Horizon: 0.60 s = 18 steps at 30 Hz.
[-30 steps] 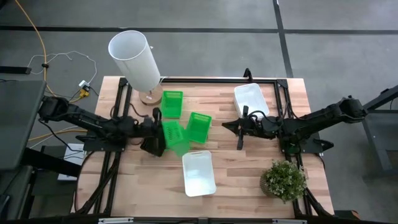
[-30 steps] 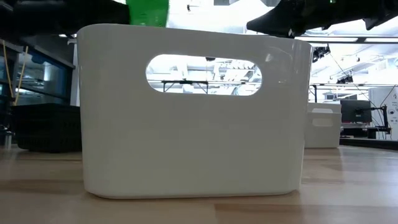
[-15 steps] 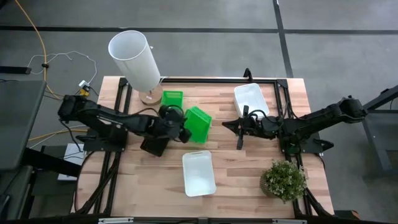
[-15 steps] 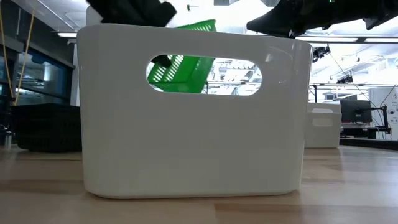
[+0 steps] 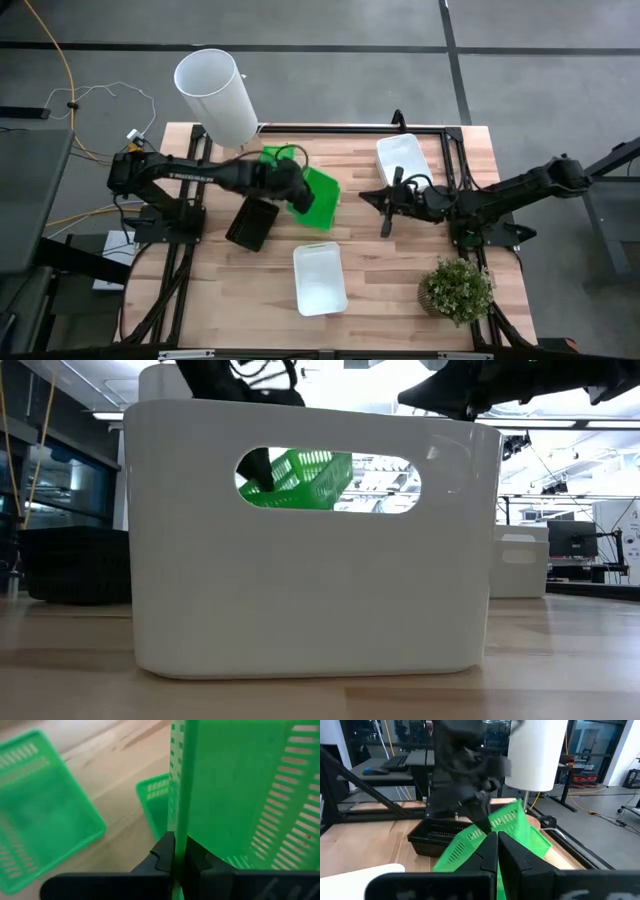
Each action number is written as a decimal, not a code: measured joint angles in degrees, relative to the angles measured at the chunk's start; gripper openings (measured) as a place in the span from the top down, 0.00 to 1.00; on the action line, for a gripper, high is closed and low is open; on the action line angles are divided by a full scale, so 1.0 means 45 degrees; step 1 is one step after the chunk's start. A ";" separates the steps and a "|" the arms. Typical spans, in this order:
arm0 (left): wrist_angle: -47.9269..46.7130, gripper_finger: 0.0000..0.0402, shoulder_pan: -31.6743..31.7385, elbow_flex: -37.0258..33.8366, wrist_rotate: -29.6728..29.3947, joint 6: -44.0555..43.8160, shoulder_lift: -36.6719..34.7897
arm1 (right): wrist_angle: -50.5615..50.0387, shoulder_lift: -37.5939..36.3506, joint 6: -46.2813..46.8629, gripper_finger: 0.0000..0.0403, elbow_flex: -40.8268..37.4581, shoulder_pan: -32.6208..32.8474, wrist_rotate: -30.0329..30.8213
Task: Stack baskets by color
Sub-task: Put the bottom green bin on the middle green bin
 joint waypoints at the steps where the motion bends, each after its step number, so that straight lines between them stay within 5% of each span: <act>1: -0.0224 1.00 0.0191 0.0210 0.0262 -0.0056 0.0166 | 0.0028 -0.0081 0.0000 1.00 0.0000 0.0000 -0.0001; 9: -0.3429 1.00 0.0619 0.2524 0.1697 -0.0592 0.1951 | 0.0011 -0.0682 0.0000 1.00 0.0000 0.0000 -0.0010; 18: -0.4380 1.00 0.0117 0.4367 0.1512 -0.0898 0.3673 | -0.0088 -0.0702 0.0000 1.00 0.0000 0.0000 -0.0067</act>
